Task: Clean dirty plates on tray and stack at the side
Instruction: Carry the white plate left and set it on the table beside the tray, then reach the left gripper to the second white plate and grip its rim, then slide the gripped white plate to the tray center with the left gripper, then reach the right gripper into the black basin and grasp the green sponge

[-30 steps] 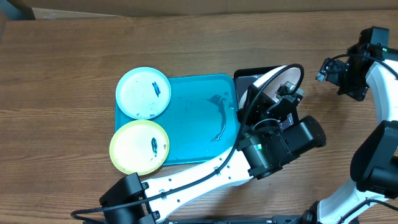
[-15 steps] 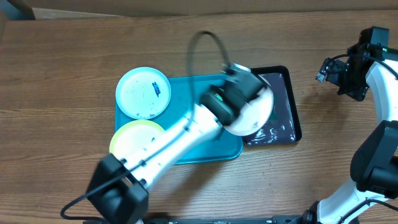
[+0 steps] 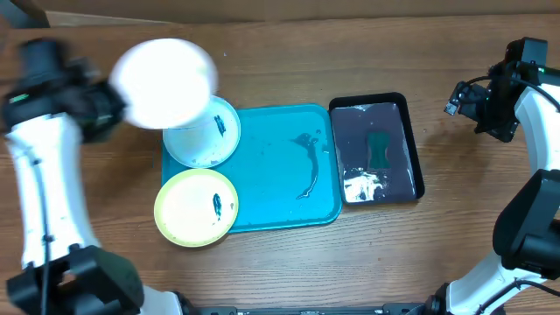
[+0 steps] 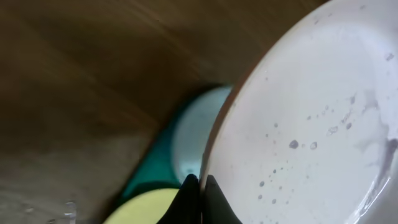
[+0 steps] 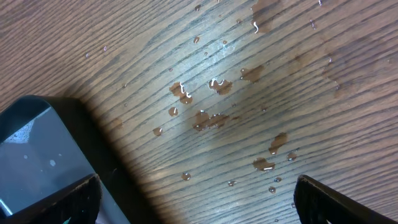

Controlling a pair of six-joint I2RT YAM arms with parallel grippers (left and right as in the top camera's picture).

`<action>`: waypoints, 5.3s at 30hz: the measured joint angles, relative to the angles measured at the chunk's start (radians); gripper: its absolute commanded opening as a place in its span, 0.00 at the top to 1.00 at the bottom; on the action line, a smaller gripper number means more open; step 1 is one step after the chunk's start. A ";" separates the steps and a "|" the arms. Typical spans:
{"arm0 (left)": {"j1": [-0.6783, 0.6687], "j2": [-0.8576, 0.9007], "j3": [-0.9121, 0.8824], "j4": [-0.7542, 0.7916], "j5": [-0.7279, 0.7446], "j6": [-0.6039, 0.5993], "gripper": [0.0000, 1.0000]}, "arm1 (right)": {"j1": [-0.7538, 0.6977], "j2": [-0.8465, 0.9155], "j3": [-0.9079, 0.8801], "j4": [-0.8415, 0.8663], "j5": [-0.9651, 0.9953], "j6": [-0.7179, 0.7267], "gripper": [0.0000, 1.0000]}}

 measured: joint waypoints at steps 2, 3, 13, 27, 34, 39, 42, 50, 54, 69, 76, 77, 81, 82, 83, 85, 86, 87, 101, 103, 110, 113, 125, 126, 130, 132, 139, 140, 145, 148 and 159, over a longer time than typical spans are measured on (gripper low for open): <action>0.138 0.003 0.000 -0.006 0.015 -0.008 0.96 | 0.000 0.000 0.000 0.000 0.000 0.000 0.00; 0.196 0.005 0.000 -0.007 0.021 -0.014 0.96 | 0.000 0.000 0.000 0.000 0.000 0.000 0.00; 0.413 0.153 -0.004 -0.006 -0.047 -0.085 0.96 | 0.000 0.000 0.000 0.000 0.000 0.000 0.00; 0.380 0.352 -0.013 0.016 -0.079 -0.054 0.50 | 0.000 0.000 0.000 0.000 0.000 0.000 0.00; 0.367 0.352 -0.012 -0.013 0.044 -0.005 0.64 | 0.000 0.000 0.000 0.000 0.000 0.000 0.00; 0.259 0.352 -0.012 -0.002 0.080 0.032 0.60 | 0.000 0.000 0.000 0.000 0.000 0.000 0.00; 0.147 0.352 -0.012 0.019 0.074 0.055 0.59 | 0.000 0.000 0.000 0.000 0.000 0.000 0.00; -0.156 0.354 -0.012 0.051 -0.111 0.071 0.51 | 0.000 0.000 0.000 0.000 0.000 0.000 0.00; -0.216 0.370 -0.012 0.068 -0.187 0.069 0.52 | 0.000 0.000 0.000 0.000 0.000 0.000 0.00; -0.224 0.452 -0.012 0.068 -0.235 0.062 0.94 | 0.000 0.000 0.000 0.000 0.000 0.000 0.00; -0.226 0.452 -0.012 0.029 -0.192 0.066 0.96 | 0.000 0.000 0.000 0.000 0.000 0.000 0.00; -0.229 0.452 -0.012 0.021 -0.186 0.066 0.96 | 0.000 0.000 0.000 0.000 0.000 0.000 0.00; -0.248 0.452 -0.012 -0.007 -0.160 0.076 0.96 | 0.000 0.000 0.000 0.000 0.000 0.000 0.00; -0.255 0.452 -0.012 -0.010 -0.153 0.077 0.96 | 0.000 0.000 0.000 0.000 0.000 0.000 0.00; -0.264 0.452 -0.012 -0.013 -0.145 0.078 0.96 | 0.000 0.000 0.000 0.000 0.000 0.000 0.00; -0.286 0.452 -0.012 -0.016 -0.128 0.080 0.96 | 0.000 0.000 0.000 0.000 0.000 0.000 0.00; -0.299 0.452 -0.011 -0.017 -0.121 0.080 0.96 | 0.000 0.000 0.000 0.000 0.000 0.000 0.00; -0.311 0.452 -0.011 -0.019 -0.116 0.080 0.96 | 0.000 0.000 0.000 0.000 0.000 0.000 0.00; -0.546 0.452 -0.012 -0.034 -0.093 0.080 0.96 | 0.000 0.000 0.000 0.000 0.000 0.000 0.00; -0.573 0.452 -0.011 -0.035 -0.092 0.080 0.96 | 0.000 0.000 0.000 0.000 0.000 0.000 0.00; -0.649 0.452 -0.012 -0.046 -0.089 0.080 0.96 | 0.000 0.000 0.000 0.000 0.000 0.000 0.00; -0.661 0.452 -0.012 -0.052 -0.089 0.080 0.96 | 0.000 0.000 0.000 0.000 0.000 0.000 0.00; -0.660 0.452 0.056 -0.115 -0.090 0.084 0.84 | 0.000 0.000 0.000 0.000 0.000 0.000 0.00; -0.660 0.452 0.069 -0.124 -0.090 0.085 0.82 | 0.000 0.000 0.000 0.000 0.000 0.000 0.00; -0.660 0.452 0.135 -0.173 -0.108 0.092 0.64 | 0.000 0.000 0.000 0.000 0.000 0.000 0.00; -0.660 0.454 0.165 -0.210 -0.125 0.100 0.62 | 0.000 0.000 0.000 0.000 0.000 0.000 0.00; -0.660 0.454 0.203 -0.241 -0.177 0.096 0.62 | 0.000 0.000 0.000 -0.001 0.000 0.000 0.00; -0.660 0.454 0.203 -0.238 -0.188 0.090 0.62 | 0.000 0.000 0.000 0.000 0.000 0.000 0.00; -0.660 0.454 0.200 -0.177 -0.206 0.072 0.65 | 0.000 0.000 0.000 -0.001 0.000 0.000 0.00; -0.662 0.454 0.182 -0.156 -0.206 0.071 0.65 | 0.000 0.000 0.000 0.000 0.000 0.000 0.00; -0.667 0.455 0.046 -0.077 -0.164 0.110 0.66 | 0.000 0.000 0.000 0.000 0.000 0.001 0.00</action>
